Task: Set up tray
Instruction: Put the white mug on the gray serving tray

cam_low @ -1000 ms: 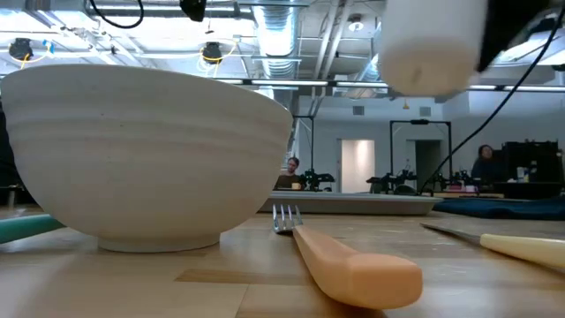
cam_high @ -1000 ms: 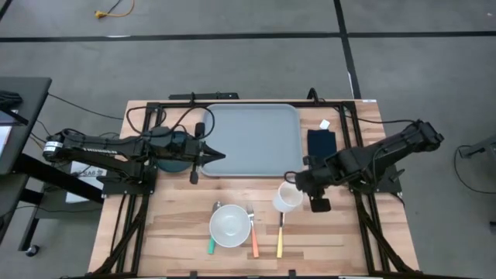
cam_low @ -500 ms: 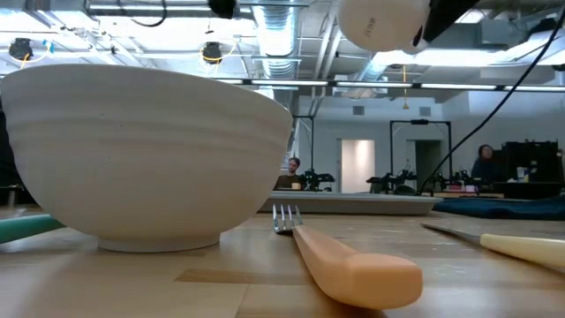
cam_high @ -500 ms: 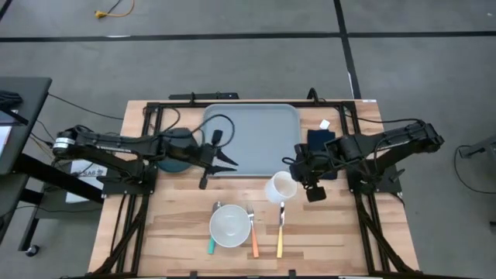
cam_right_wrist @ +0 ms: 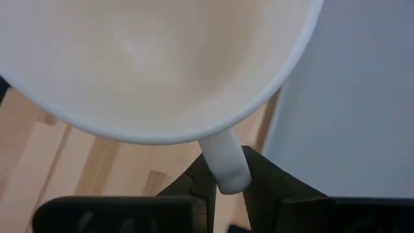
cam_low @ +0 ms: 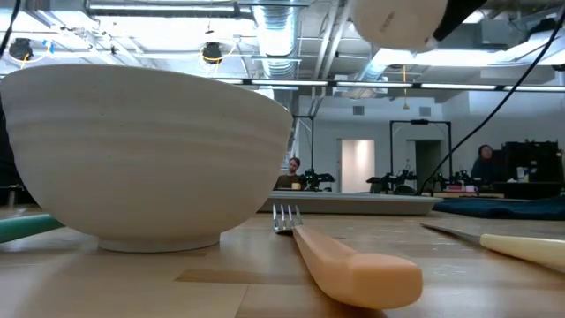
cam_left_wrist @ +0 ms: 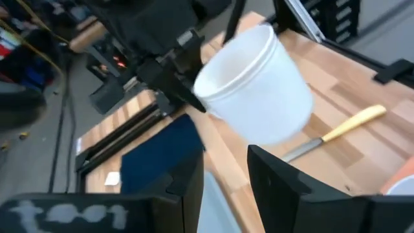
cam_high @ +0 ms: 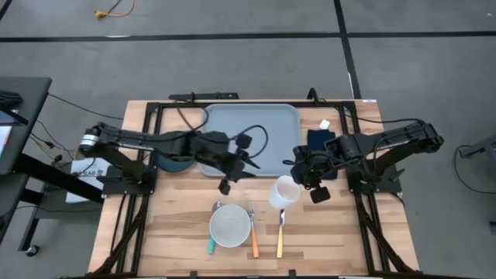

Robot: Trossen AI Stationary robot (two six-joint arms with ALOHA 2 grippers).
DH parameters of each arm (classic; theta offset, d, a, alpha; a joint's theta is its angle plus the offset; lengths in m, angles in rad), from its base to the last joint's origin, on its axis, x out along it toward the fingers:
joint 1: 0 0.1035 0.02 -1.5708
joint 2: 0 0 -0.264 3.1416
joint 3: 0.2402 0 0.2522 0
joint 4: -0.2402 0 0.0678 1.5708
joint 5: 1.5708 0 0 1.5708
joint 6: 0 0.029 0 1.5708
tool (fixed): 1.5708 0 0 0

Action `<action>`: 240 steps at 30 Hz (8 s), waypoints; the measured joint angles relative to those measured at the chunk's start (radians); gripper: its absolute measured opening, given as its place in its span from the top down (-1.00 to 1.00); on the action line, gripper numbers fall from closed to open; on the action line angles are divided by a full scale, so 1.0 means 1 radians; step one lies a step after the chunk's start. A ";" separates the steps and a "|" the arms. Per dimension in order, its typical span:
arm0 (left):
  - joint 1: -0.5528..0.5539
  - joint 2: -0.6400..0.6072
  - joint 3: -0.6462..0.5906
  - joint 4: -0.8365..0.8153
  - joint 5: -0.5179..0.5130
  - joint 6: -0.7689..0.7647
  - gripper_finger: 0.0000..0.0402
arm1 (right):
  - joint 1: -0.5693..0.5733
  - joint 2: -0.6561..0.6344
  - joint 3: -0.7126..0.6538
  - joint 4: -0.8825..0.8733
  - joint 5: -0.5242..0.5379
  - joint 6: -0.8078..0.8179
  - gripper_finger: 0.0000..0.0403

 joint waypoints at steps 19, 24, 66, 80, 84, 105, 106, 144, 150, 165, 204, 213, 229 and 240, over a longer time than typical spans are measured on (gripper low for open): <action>-0.042 0.163 0.158 0.000 0.209 0.041 0.44 | 0.004 0.000 -0.001 0.064 -0.171 -0.165 0.77; -0.074 0.178 0.159 0.008 0.215 0.060 0.44 | 0.004 0.000 -0.001 0.078 -0.198 -0.172 0.77; -0.033 -0.182 -0.437 0.466 -0.466 -0.537 0.44 | -0.039 0.000 -0.001 -0.083 0.178 -0.041 0.77; 0.009 -0.201 -0.444 0.462 -0.453 -0.578 0.44 | -0.064 0.000 -0.001 -0.083 0.181 -0.016 0.77; 0.004 -0.201 -0.444 0.463 -0.396 -0.582 0.44 | -0.063 0.000 -0.001 -0.083 0.180 -0.016 0.77; 0.001 -0.200 -0.444 0.446 -0.514 -0.595 -0.46 | -0.063 0.000 -0.001 -0.083 0.177 -0.008 0.77; 0.001 -0.200 -0.444 0.440 -0.515 -0.595 -0.47 | -0.063 0.000 -0.001 -0.083 0.177 -0.008 0.77; 0.003 -0.200 -0.443 0.353 -0.412 -0.426 -0.47 | -0.062 0.000 -0.001 -0.082 0.176 -0.008 0.77; 0.002 -0.200 -0.444 0.430 -0.620 -0.684 -0.47 | -0.062 0.000 -0.001 -0.082 0.175 -0.008 0.77; 0.003 -0.200 -0.444 0.394 -0.564 -0.576 -0.47 | -0.062 0.000 -0.001 -0.082 0.165 -0.008 0.77; 0.005 -0.200 -0.444 0.382 -0.523 -0.693 -0.96 | -0.062 0.000 -0.001 -0.079 0.161 -0.001 0.76; 0.017 -0.165 -0.444 0.498 -0.415 -0.648 -0.96 | -0.071 0.000 -0.001 -0.073 0.159 0.000 0.75; 0.015 0.079 -0.360 0.666 -0.170 -0.602 -0.96 | -0.103 -0.001 0.000 -0.059 0.161 0.001 0.75; 0.014 0.223 -0.220 0.662 -0.104 -0.572 -0.96 | -0.103 -0.001 -0.001 -0.069 0.162 -0.001 0.75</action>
